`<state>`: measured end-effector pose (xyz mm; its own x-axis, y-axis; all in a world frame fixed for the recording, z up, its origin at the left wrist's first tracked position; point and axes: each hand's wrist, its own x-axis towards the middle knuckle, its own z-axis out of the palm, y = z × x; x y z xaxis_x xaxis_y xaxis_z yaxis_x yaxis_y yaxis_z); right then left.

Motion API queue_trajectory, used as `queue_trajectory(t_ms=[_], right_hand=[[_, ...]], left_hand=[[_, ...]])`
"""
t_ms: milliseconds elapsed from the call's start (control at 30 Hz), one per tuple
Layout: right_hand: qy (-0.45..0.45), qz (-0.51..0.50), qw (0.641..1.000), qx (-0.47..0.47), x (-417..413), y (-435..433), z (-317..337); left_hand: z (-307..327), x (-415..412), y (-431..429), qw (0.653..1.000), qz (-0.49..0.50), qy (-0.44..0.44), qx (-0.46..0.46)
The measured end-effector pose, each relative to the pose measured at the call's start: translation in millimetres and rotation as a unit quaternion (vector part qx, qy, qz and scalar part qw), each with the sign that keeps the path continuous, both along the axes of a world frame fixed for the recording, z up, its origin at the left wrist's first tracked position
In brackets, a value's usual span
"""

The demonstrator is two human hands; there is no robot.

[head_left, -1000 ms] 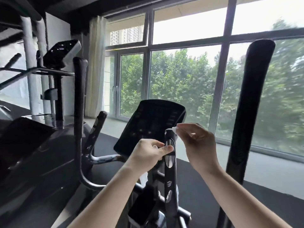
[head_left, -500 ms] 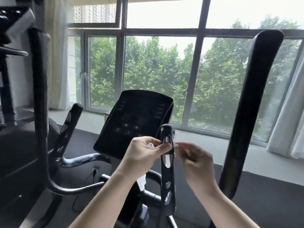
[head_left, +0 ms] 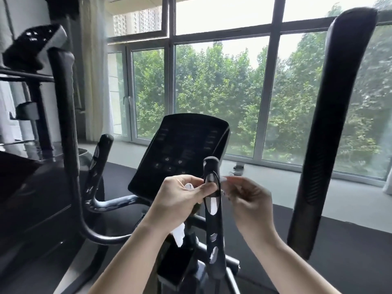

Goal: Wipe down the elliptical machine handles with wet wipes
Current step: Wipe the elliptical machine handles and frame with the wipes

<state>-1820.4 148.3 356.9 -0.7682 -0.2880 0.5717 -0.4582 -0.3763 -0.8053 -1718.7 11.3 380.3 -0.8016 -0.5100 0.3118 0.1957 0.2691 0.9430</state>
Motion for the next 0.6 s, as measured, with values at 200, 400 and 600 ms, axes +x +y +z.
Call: queue_trajectory(t_ms=[200,400,600], right_hand=[[0.007,0.025,0.997,-0.072,-13,-24,34],[0.111,0.040,0.991,-0.058,-1,3,-5],[-0.026,0.106,0.991,-0.080,-8,25,-12]], left_hand=[[1,1,9,0.999,0.043,-0.013,-0.001],[1,1,19,0.996,0.093,-0.016,0.002],[5,3,34,0.988,0.143,-0.053,0.012]])
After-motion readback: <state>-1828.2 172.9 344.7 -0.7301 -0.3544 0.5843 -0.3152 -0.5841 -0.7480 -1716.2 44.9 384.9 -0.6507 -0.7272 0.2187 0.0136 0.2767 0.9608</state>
